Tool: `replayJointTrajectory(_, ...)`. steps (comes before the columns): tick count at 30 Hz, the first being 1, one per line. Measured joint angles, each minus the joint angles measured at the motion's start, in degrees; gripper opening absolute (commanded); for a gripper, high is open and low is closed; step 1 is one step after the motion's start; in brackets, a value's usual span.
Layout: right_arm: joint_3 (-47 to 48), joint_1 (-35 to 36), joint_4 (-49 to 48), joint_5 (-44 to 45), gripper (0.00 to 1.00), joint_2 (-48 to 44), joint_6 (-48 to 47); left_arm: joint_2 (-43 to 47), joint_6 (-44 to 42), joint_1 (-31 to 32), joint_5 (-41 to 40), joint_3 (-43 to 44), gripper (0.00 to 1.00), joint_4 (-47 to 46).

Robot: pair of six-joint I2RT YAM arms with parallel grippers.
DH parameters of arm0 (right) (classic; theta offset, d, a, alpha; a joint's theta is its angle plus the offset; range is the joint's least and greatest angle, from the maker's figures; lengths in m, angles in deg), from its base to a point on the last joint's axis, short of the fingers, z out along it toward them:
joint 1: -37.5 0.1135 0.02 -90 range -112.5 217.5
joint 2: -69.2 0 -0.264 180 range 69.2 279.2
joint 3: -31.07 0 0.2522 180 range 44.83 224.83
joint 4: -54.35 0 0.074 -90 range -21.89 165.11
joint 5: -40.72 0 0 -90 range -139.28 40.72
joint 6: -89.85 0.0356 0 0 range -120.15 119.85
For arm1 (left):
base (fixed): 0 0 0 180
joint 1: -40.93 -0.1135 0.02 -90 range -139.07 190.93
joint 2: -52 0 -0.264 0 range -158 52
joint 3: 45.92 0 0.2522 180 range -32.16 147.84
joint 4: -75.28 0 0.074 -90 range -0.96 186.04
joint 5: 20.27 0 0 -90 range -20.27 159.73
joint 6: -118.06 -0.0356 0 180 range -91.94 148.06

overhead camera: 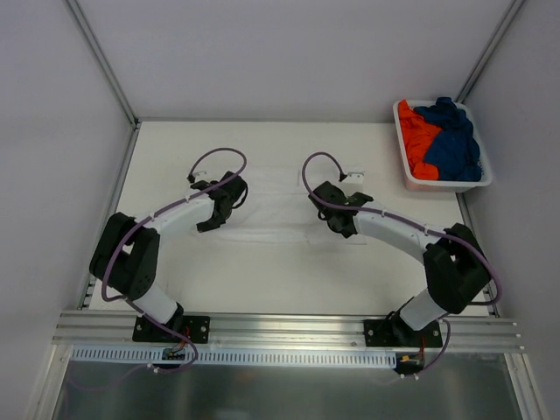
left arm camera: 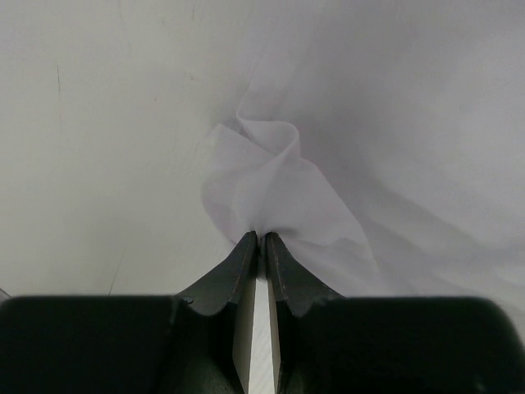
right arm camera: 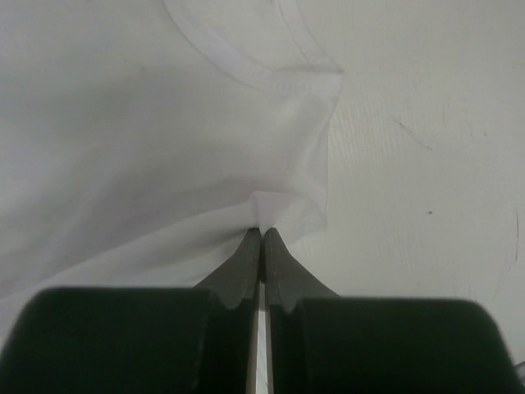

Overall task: Fold and stack the t-shirts
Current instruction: Fold the tshirt

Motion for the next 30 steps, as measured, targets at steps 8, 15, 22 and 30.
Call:
replayJointTrajectory(8,11.02,-6.34,-3.89,-2.12,0.01,8.26,-8.39,-5.25,-2.73,-3.65,-1.4,7.04,0.09,-0.09)
replayJointTrajectory(15,19.5,-11.02,-5.22,-3.96,0.0,15.19,-13.75,-13.38,-6.29,-4.81,-1.88,15.17,0.08,-0.63)
replayJointTrajectory(22,25.62,-14.27,-5.53,-6.38,0.01,21.14,-17.4,-19.91,-9.16,-7.17,-2.58,21.44,0.08,-1.22)
replayJointTrajectory(30,30.4,-15.85,-5.64,-8.92,0.01,25.07,-19.69,-20.76,-10.45,-9.31,-2.8,23.21,0.08,-1.22)
